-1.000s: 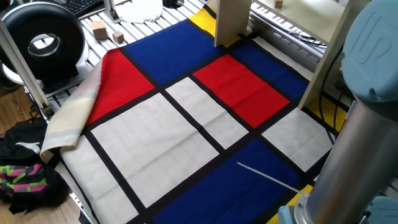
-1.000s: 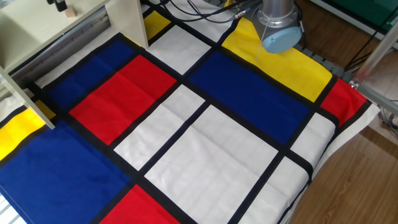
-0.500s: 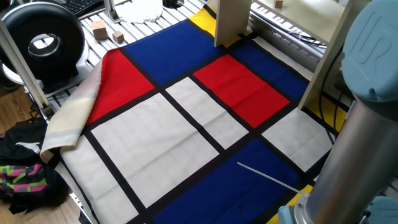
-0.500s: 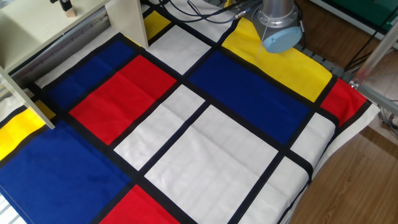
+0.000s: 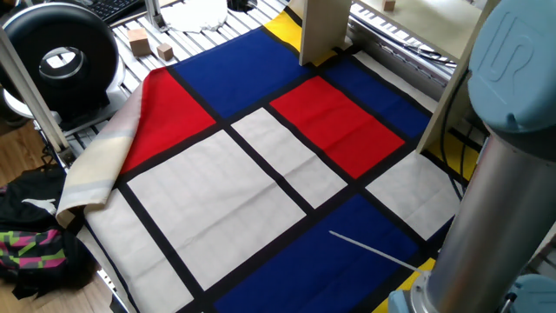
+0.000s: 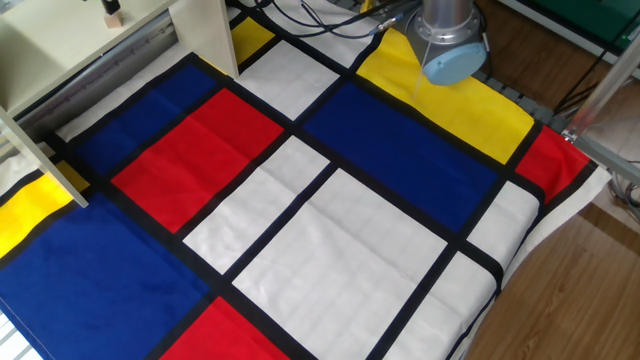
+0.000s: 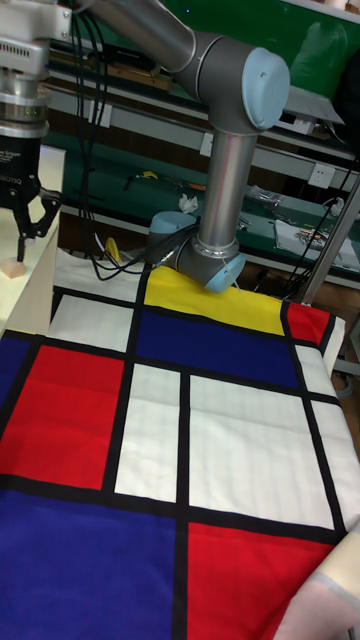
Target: Take the object down from the shelf
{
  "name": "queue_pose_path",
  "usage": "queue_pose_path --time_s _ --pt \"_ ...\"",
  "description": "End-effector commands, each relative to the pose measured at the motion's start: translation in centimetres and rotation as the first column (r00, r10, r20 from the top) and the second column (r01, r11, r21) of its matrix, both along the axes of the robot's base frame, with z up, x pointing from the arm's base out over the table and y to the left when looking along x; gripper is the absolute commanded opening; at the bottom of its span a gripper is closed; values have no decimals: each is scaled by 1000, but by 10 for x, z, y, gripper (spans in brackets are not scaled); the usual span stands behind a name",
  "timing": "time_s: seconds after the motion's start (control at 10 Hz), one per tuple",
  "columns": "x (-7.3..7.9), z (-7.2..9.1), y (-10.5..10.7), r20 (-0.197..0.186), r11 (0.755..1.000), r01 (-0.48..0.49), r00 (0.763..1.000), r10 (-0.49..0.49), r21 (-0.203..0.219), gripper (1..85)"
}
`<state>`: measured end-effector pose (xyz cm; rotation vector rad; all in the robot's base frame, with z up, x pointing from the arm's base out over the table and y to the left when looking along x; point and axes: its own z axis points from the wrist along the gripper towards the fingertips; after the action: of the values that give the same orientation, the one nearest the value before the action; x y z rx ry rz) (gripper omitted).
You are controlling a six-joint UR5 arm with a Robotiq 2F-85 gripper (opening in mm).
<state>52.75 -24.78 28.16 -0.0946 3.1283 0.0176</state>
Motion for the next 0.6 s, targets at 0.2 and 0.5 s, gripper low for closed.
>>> queue_pose_path --time_s 0.2,0.5 --pt "-1 0 12 -11 998 43 999 -42 40 480" --pt "3 -4 15 -12 997 47 999 -47 57 480"
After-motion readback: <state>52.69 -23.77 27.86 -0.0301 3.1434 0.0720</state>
